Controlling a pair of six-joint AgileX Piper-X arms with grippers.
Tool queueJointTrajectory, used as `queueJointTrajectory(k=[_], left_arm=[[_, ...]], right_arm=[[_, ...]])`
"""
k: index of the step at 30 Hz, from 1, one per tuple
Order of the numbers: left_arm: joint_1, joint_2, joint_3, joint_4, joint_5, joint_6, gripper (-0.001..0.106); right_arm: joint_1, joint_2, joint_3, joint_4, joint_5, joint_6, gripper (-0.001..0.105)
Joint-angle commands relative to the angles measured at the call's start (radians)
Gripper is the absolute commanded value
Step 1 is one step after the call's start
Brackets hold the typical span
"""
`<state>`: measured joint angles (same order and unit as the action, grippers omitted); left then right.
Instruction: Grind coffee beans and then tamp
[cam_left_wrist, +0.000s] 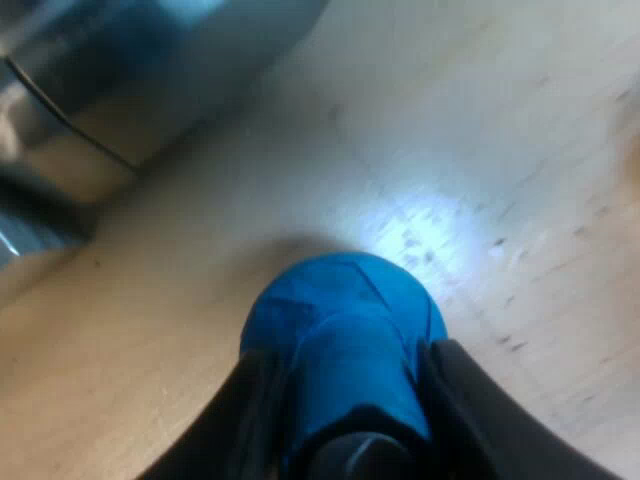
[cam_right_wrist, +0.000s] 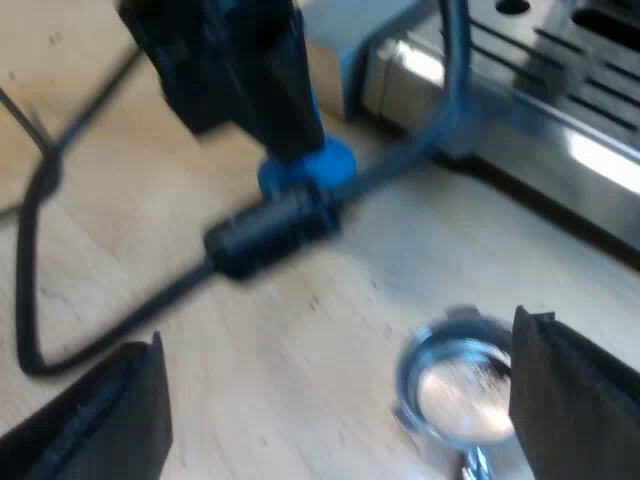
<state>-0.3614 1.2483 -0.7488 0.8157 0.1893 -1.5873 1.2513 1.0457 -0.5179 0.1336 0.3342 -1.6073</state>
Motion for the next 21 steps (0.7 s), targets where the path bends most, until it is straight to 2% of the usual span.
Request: queueJointTrajectory(k=[1, 7, 10, 14, 17, 21], left_arm=[[-0.003, -0.048, -0.005, 0.005, 0.009, -0.009, 0.0], [-0.003, -0.126, -0.005, 0.043, 0.062, -0.009, 0.0], [-0.005, -0.151, -0.005, 0.057, 0.079, -0.005, 0.0], [-0.009, -0.173, -0.005, 0.054, 0.174, -0.011, 0.0], [-0.043, -0.173, -0.005, 0.054, 0.174, -0.014, 0.0], [-0.132, -0.173, -0.005, 0.034, 0.168, -0.03, 0.0]], right_arm=[[0.0, -0.035, 0.0, 0.062, -0.001, -0.01, 0.071], [0.0, -0.101, 0.068, 0.061, 0.007, -0.01, 0.071], [0.0, -0.112, 0.133, 0.023, 0.026, -0.004, 0.071], [0.0, -0.112, 0.21, -0.055, 0.098, -0.004, 0.071], [0.0, -0.114, 0.249, -0.105, 0.13, -0.004, 0.071], [0.0, -0.114, 0.282, -0.134, 0.09, -0.004, 0.071]])
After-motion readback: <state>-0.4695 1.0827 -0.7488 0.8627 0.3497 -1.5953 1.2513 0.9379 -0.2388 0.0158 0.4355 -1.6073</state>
